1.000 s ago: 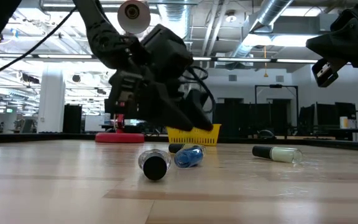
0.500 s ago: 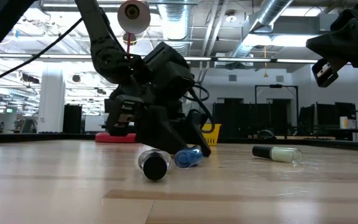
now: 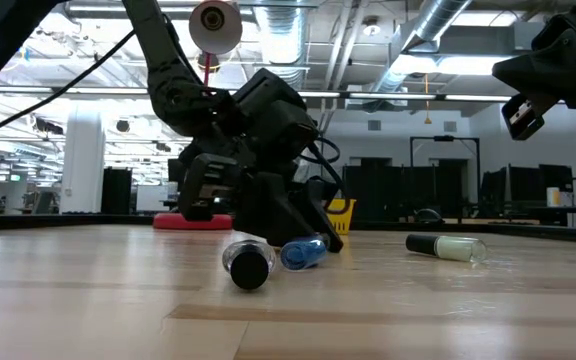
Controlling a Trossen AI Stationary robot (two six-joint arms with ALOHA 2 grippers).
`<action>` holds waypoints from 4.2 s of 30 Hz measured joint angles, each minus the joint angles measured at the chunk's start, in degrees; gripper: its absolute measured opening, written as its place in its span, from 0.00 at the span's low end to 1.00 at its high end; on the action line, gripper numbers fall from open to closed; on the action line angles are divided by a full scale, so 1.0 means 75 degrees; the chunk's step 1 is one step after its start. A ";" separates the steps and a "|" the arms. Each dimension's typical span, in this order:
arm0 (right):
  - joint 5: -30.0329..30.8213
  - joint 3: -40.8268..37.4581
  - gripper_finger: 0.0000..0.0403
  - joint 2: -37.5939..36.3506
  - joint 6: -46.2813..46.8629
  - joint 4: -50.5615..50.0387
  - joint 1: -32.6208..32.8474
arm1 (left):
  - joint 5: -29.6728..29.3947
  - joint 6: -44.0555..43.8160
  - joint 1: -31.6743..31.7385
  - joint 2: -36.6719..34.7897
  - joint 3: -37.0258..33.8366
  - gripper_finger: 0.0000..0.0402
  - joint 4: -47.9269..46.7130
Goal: Pick & Place Nail Polish
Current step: Put the light yellow nail polish bottle into the yellow bin
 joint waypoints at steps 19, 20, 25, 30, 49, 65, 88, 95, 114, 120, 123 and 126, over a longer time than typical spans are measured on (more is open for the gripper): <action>0.0000 0.0002 0.00 -0.0002 0.0001 0.0001 0.0002 | -0.1747 0.0852 0.0524 -0.1711 -0.0084 0.26 -0.1128; -0.0002 0.0000 0.00 -0.0001 0.0002 0.0000 0.0000 | -0.1828 0.0857 0.0605 -0.1831 -0.0078 0.26 -0.1072; 0.0000 0.0002 0.00 -0.0003 0.0002 -0.0001 0.0000 | -0.2170 0.0863 0.1063 -0.2419 -0.0067 0.26 -0.1029; -0.0001 0.0000 0.00 0.0000 0.0002 -0.0001 0.0001 | -0.2746 0.0863 0.1569 -0.2945 -0.0055 0.26 -0.0954; -0.0001 0.0002 0.00 0.0000 -0.0001 -0.0001 0.0000 | -0.3704 -0.1661 0.3458 -0.3057 0.0299 0.26 0.0405; 0.0000 0.0002 0.00 0.0000 0.0002 0.0002 0.0000 | -0.2843 -0.2523 0.3576 -0.1701 0.1262 0.26 0.0576; 0.0000 0.0002 0.00 0.0000 0.0002 -0.0001 0.0000 | -0.2990 -0.3028 0.3615 -0.0854 0.1915 0.26 -0.0151; -0.0002 0.0002 0.00 -0.0001 -0.0001 -0.0001 0.0003 | -0.2991 -0.3180 0.3617 -0.0854 0.1701 0.26 -0.0384; 0.0000 0.0002 0.00 0.0000 0.0002 0.0002 0.0001 | -0.3015 -0.3401 0.3745 -0.0606 0.1693 0.27 -0.0537; 0.0000 0.0000 0.00 0.0000 -0.0001 0.0000 0.0002 | -0.3017 -0.3366 0.3745 -0.0606 0.1643 0.28 -0.0688; 0.0000 0.0000 0.00 0.0000 0.0001 0.0000 0.0002 | -0.3017 -0.3359 0.3745 -0.0606 0.1573 0.28 -0.0698; -0.0003 0.0001 0.00 0.0000 0.0002 -0.0001 0.0003 | -0.3017 -0.3356 0.3759 -0.0606 0.1568 0.28 -0.0680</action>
